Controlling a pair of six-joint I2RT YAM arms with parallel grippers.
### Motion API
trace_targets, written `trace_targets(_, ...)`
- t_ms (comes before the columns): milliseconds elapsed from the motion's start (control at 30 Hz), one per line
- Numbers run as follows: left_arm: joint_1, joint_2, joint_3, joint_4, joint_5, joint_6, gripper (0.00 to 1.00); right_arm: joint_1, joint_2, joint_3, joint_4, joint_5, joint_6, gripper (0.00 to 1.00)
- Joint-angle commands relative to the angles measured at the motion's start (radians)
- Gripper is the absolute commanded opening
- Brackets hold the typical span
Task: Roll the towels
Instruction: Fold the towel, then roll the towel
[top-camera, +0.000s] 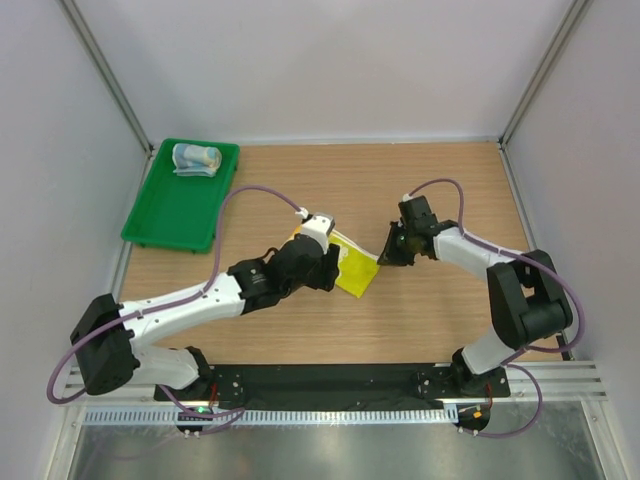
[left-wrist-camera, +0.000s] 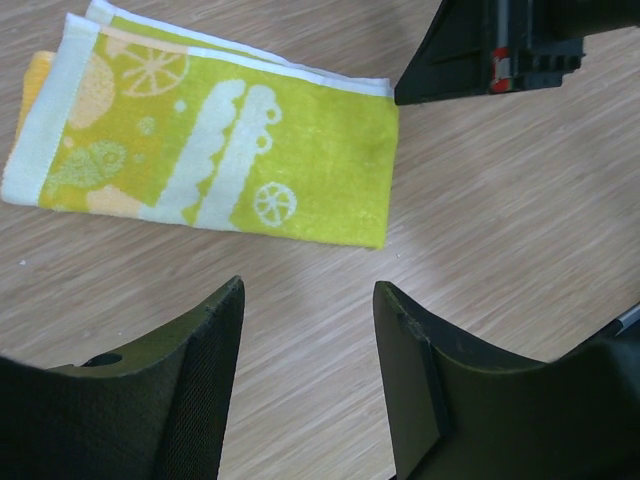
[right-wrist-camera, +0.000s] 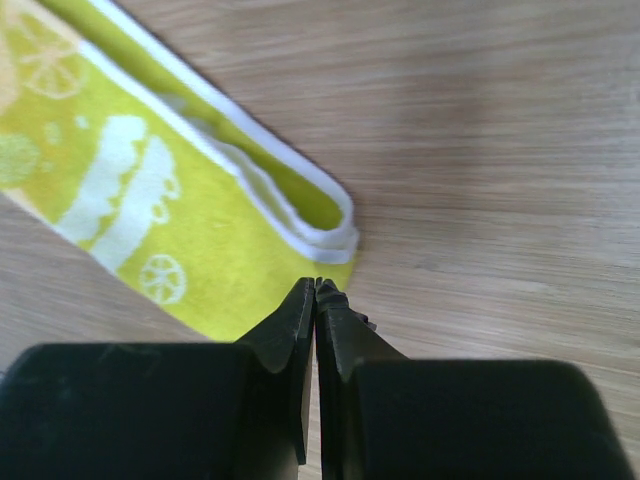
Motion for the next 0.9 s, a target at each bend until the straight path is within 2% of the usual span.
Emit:
trace_targets(0,-0.013,-0.015,0.0,0.043,-0.022,-0.01,0.55,-0.013,0.037,-0.034,0.021,0.005,-0.015,0.09)
trace_targets(233,-0.039,0.038,0.031,0.031,-0.056,0.02,0.54,-0.014,0.077,-0.056,0.035,-0.001,-0.023,0.09)
trace_targets(400,-0.085,0.126,0.094,0.002,-0.131,0.063,0.55,-0.016,0.042,-0.046,0.003,0.01,-0.037,0.09)
trace_targets(433,-0.088,0.141,0.102,0.004,-0.136,0.074,0.55,-0.016,0.03,-0.043,-0.018,0.02,-0.038,0.11)
trace_targets(500,-0.094,0.176,0.126,0.0,-0.136,0.089,0.57,-0.016,0.007,-0.033,-0.051,0.074,-0.044,0.23)
trace_targets(533,-0.097,0.215,0.135,0.0,-0.143,0.102,0.57,-0.016,-0.021,-0.031,-0.075,0.086,-0.044,0.47)
trace_targets(633,-0.122,0.291,0.171,-0.001,-0.156,0.12,0.58,-0.026,-0.075,-0.028,-0.115,0.126,-0.046,0.74)
trace_targets(867,-0.197,0.448,0.258,0.005,-0.171,0.172,0.58,-0.078,-0.162,-0.056,-0.153,0.117,-0.052,0.77)
